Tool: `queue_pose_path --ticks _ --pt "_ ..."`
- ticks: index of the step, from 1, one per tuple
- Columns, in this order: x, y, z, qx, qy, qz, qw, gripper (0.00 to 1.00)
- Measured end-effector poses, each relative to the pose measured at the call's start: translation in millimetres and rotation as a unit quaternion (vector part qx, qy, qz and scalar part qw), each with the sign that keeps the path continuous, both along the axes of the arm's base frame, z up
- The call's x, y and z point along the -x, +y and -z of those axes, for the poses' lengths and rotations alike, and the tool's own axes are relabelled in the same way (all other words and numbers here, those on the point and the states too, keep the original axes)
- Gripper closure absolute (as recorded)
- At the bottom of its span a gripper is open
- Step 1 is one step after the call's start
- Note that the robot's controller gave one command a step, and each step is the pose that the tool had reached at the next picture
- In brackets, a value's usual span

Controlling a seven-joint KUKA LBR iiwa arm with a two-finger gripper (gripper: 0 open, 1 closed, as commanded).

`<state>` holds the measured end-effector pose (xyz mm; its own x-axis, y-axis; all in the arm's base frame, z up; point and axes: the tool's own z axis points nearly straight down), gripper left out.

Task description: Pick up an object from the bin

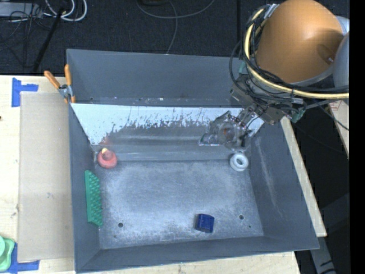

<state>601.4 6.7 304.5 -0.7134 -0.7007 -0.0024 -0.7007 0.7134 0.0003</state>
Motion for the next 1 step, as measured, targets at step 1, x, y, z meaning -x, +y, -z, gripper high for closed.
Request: queue_pose_path --ticks 1 --pt "0.0 -0.1 0.1 0.0 0.0001 0.001 1.0 1.0"
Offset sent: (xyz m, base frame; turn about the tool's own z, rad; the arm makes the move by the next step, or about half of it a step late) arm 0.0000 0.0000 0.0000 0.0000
